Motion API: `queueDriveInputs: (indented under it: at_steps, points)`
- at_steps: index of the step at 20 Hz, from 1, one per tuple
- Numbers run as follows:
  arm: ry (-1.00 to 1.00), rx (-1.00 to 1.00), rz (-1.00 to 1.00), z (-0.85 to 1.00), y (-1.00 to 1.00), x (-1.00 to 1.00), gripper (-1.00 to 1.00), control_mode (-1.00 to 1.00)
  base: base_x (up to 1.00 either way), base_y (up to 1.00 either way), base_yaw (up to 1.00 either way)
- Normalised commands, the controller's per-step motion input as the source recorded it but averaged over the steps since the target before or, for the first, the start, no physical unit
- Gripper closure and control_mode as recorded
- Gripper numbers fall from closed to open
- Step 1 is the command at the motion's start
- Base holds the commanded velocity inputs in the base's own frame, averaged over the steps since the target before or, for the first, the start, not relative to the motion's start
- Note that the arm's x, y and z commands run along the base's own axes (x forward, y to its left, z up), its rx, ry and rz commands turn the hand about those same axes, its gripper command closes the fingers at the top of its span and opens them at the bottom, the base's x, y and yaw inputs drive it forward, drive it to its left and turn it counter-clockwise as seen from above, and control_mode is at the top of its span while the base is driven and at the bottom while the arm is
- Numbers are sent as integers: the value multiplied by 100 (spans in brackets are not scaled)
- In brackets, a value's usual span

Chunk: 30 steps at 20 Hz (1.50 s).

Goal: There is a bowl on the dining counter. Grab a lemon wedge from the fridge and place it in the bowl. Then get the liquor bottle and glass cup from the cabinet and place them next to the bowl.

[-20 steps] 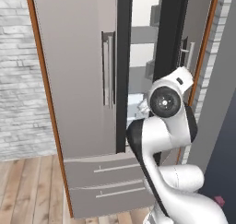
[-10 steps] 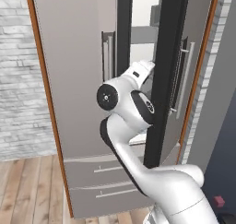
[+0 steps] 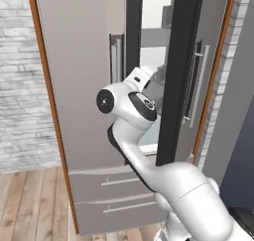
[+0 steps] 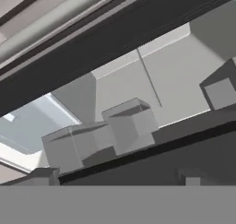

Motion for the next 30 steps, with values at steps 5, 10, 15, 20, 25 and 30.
queueDriveInputs:
  at_steps: [5,10,15,20,25,30]
  points:
    - [1,0,0,0,-38,52,-100,-100,0,0,0]
    - [1,0,0,0,-40,20,-100,-100,0,0,0]
    - [-3,0,0,1,-52,-30,-100,-100,0,0,0]
    - [-12,0,-5,8,-56,-63,-100,-100,0,0,0]
    - [-11,0,-5,11,-53,-60,-100,-100,0,0,0]
    - [-7,-15,16,0,57,-42,-100,-100,0,0,0]
